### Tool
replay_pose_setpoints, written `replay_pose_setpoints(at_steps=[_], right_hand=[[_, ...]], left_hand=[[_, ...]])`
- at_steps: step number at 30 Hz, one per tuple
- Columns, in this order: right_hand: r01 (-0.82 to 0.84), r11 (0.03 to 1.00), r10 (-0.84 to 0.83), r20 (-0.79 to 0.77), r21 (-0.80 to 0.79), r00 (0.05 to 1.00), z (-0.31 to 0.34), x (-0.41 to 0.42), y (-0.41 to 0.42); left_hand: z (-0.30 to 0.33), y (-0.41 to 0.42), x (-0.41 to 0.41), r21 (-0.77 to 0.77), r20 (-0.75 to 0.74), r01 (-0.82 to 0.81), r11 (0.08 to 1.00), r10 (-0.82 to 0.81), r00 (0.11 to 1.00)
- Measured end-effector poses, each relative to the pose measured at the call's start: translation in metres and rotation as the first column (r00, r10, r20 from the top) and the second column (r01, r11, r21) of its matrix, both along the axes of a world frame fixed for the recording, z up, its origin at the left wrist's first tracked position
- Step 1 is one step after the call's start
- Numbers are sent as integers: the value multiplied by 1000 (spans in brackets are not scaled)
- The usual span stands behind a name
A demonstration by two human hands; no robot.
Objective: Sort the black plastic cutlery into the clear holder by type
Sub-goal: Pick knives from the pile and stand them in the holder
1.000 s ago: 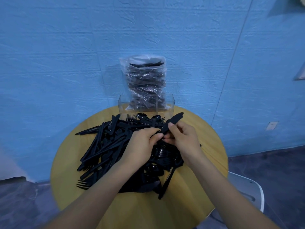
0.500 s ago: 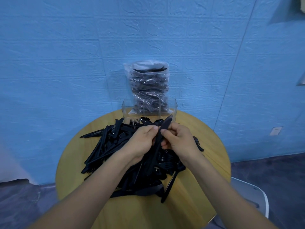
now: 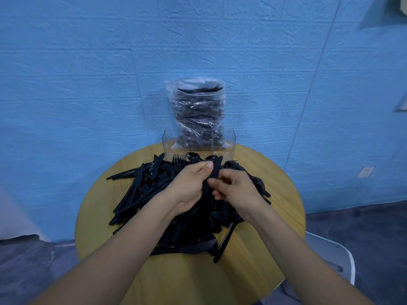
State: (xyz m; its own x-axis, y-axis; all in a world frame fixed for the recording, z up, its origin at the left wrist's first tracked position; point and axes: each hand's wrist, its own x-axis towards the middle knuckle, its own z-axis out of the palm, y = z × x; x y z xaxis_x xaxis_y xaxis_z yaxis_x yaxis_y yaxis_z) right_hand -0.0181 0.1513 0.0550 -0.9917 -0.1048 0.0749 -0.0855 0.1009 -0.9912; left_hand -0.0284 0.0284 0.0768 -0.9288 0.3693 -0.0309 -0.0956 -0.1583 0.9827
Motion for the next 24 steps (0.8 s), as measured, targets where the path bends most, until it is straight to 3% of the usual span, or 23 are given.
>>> replay_pose_setpoints(at_steps=[4, 6, 11, 16, 21, 24], right_hand=[[97, 991, -94, 41, -88, 995, -2, -7, 7], [112, 988, -106, 64, -102, 992, -3, -9, 9], [143, 982, -143, 4, -123, 990, 1, -11, 2], [231, 972, -223, -146, 47, 964, 0, -14, 0], [228, 973, -221, -144, 34, 965, -4, -16, 0], [245, 966, -231, -152, 86, 961, -7, -22, 4]], left_hand=[[-17, -10, 9, -315, -116, 41, 948, -82, 990], [-27, -13, 17, -397, -127, 46, 917, -105, 986], [-36, -15, 22, -466, -212, -74, 882, -30, 977], [-39, -16, 25, -430, -195, -71, 900, -16, 981], [-45, -18, 27, -440, -172, -78, 895, 1, 985], [-44, -26, 22, -452, -193, -169, 876, 90, 977]])
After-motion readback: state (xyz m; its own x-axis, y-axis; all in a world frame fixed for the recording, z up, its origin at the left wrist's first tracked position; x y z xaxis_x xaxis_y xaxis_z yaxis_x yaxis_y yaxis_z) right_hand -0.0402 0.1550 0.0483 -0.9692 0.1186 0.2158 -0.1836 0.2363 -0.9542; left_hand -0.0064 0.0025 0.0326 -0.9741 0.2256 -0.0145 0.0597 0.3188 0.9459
